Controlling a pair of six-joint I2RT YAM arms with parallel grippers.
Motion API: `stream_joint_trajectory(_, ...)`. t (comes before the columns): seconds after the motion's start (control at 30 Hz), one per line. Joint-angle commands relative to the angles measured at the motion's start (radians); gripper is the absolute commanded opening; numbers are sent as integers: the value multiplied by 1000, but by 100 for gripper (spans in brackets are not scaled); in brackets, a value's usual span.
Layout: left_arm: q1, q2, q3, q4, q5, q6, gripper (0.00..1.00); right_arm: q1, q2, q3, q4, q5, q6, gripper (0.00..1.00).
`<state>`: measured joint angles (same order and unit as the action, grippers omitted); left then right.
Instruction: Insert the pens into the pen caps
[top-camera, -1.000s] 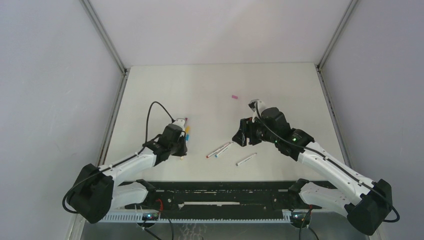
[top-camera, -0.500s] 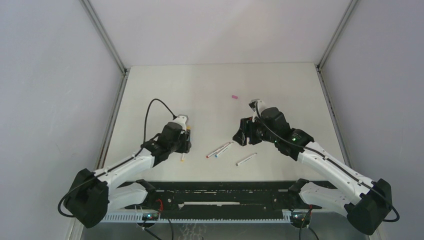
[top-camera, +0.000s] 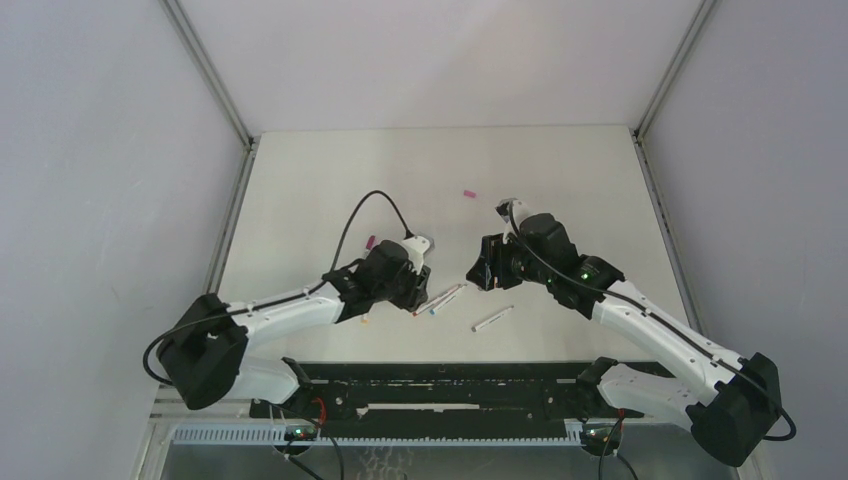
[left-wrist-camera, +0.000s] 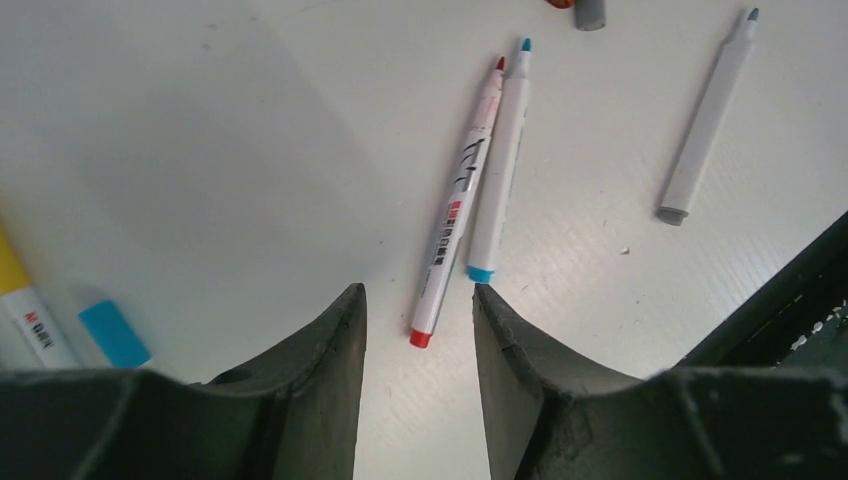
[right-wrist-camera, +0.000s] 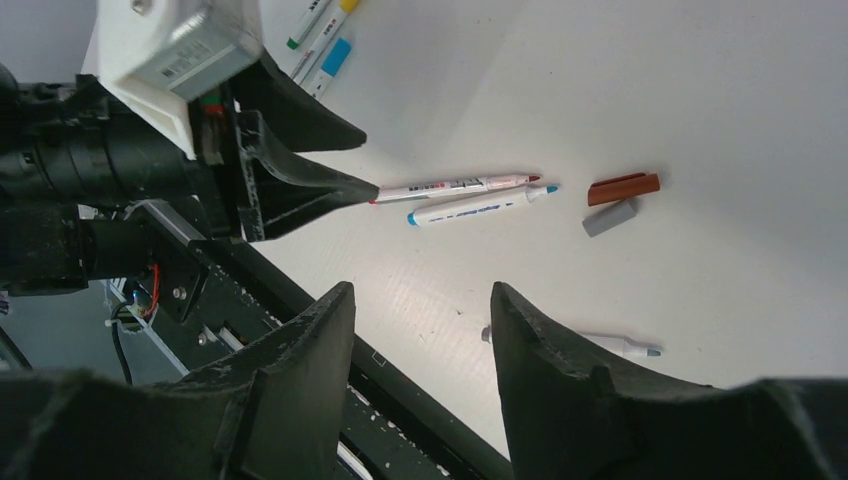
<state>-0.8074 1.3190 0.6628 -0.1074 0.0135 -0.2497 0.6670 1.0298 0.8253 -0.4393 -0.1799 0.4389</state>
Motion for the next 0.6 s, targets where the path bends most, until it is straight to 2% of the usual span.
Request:
stream_joint_trajectory(0.0, -23, 55, 73, 47, 47, 53, 46, -5, -15, -5, 46, -6, 21, 51)
stream_joint_trajectory(0.3, -46, 138, 92, 70, 78, 45, 45, -11, -18, -20, 53, -11, 29, 48)
stream_joint_trajectory(0.57, -52, 189, 106, 61, 32, 29, 36, -19, -13, -21, 58, -21, 30, 47)
